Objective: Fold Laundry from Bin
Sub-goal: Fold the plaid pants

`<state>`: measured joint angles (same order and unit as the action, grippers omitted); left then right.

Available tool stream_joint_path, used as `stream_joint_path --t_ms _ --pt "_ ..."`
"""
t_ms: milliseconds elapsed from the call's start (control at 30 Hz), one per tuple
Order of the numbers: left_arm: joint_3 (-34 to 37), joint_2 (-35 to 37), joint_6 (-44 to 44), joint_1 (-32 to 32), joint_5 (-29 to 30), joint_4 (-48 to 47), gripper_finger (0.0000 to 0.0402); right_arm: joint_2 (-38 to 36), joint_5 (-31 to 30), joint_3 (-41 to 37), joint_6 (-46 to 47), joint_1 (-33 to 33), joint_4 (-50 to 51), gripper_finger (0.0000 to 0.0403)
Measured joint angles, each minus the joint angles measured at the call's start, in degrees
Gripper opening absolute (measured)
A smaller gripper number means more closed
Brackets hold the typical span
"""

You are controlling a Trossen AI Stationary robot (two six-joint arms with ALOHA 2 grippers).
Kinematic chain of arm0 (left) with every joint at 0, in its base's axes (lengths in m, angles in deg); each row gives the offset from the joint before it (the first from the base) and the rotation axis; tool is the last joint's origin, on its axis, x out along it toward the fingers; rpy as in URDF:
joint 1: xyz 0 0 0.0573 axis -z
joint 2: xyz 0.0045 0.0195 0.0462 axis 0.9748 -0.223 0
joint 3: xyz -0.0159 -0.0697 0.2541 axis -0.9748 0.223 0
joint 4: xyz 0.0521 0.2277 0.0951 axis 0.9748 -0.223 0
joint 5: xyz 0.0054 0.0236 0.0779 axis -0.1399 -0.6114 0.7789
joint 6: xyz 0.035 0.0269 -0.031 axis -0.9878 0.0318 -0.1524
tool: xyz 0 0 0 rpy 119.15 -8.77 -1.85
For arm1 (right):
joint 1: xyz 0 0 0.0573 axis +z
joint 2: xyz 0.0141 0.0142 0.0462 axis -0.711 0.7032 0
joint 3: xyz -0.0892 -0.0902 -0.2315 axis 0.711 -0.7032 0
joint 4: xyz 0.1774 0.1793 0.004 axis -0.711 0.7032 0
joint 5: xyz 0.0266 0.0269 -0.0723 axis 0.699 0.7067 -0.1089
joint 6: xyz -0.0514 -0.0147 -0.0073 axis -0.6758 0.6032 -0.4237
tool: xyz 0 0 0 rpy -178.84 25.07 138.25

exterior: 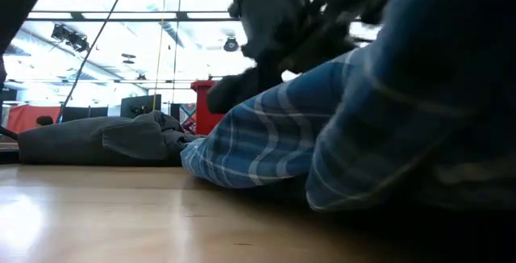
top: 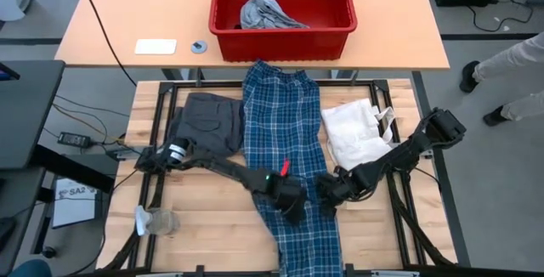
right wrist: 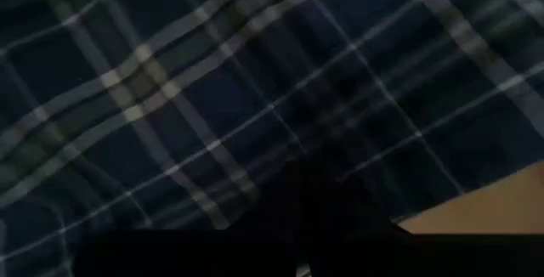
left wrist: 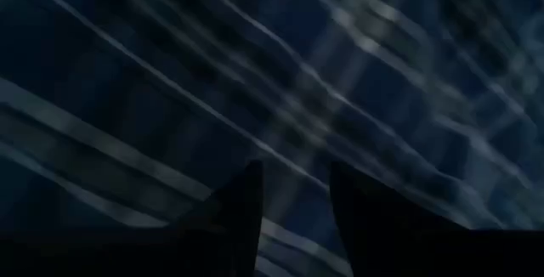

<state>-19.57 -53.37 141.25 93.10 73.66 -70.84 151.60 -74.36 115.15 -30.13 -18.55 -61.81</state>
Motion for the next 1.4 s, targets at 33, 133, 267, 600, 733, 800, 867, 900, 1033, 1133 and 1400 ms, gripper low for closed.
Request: stream_joint_path --t_ms 33,133,267,600,733,800,867,900,1033,1133,1400 --pt "0.4 -0.2 -0.9 -1.0 -0.1 -0.1 0.0141 -0.3 -0.1 -1.2 0.1 -0.6 -1.0 0.0016" --pt "3.5 -0.4 -2.5 -3.8 -1.4 0.4 0.0141 -1.1 0.6 -5.1 0.3 -2.3 -5.4 0.0017" --pt "6.5 0.0 -4.4 -6.8 -2.9 3.0 0.0141 -3.1 0.4 -8.4 1.3 -4.7 -8.5 0.0009" --pt "7.4 1.4 -15.2 -14.9 1.4 2.7 0.0141 -12.4 -4.2 -10.2 -4.4 -14.1 4.7 0.0007" --pt "7.4 4.1 -16.4 -16.3 1.5 0.9 0.0141 -17.9 -2.3 -10.2 -6.3 -16.5 7.6 0.0011" --pt "7.4 6.3 -16.6 -16.1 1.6 -0.3 0.0141 -21.5 -0.6 -10.2 -5.9 -16.2 7.0 0.002" --pt "7.3 8.1 -16.7 -14.8 1.7 -0.8 0.0141 -25.1 1.8 -10.1 -3.1 -14.9 6.0 0.0035" --pt "7.3 9.1 -16.5 -13.7 1.6 -0.7 0.0141 -27.0 2.3 -10.1 -1.5 -13.9 5.5 0.0043" --pt "7.3 12.5 -14.5 -7.6 1.2 2.2 0.0141 -33.1 0.5 -10.0 9.3 -6.8 4.5 0.008" --pt "7.2 14.6 -11.9 -1.6 3.0 6.8 0.0141 -35.3 -3.9 -10.0 18.9 1.0 3.2 0.0109" --pt "8.6 14.7 5.7 14.4 15.9 7.7 0.0154 -28.7 -6.9 -9.5 41.8 17.3 0.8 0.0149"
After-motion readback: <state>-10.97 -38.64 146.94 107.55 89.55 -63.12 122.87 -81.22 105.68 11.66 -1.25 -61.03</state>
